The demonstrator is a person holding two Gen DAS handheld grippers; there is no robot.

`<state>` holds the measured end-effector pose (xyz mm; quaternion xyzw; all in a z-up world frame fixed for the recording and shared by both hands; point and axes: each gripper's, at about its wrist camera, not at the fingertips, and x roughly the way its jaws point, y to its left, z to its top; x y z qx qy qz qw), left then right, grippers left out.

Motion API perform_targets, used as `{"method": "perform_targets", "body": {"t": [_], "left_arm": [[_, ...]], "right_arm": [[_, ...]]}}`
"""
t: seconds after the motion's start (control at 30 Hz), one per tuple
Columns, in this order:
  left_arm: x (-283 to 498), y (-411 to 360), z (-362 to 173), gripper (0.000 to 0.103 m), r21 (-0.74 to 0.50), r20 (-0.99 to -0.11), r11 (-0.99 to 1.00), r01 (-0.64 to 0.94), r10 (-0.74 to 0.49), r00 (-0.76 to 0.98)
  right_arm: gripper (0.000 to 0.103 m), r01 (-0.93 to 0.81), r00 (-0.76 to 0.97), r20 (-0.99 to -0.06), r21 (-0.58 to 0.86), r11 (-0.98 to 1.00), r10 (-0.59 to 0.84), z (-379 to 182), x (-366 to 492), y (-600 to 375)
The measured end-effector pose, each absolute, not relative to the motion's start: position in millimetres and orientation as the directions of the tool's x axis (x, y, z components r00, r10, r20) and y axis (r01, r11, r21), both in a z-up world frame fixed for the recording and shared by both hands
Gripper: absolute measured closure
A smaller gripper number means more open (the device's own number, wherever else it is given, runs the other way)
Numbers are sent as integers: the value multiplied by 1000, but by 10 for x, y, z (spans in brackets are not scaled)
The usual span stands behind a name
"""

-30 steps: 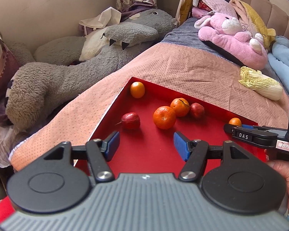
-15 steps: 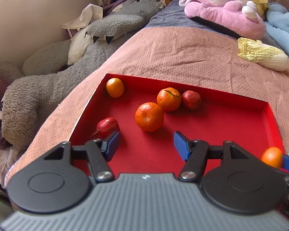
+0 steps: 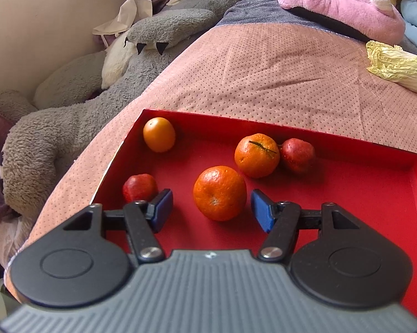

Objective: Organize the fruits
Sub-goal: 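Grasp a large tangerine from the red tray with the left tool, then place the small orange on the tiger plate with the right tool while the left tool carries the tangerine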

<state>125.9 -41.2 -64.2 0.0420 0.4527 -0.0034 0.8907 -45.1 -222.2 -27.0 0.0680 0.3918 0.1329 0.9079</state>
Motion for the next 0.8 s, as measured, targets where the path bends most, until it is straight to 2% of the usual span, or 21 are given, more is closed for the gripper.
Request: {"method": "perform_targets", "body": {"t": [0.07, 0.1, 0.2, 0.8], "left_arm": [[1264, -453, -646, 41, 76, -807, 995, 59, 26, 591], [1270, -467, -649, 52, 73, -808, 995, 69, 18, 590], [1272, -490, -642, 61, 76, -805, 995, 68, 21, 593], [860, -424, -386, 62, 23, -768, 1000, 10, 11, 640]], "right_arm": [[65, -182, 664, -690, 224, 958, 287, -237, -484, -2240], [65, -178, 667, -689, 224, 958, 285, -220, -500, -2250], [65, -167, 677, -681, 225, 960, 277, -168, -561, -2278], [65, -169, 715, -646, 211, 963, 268, 144, -947, -2384]]}}
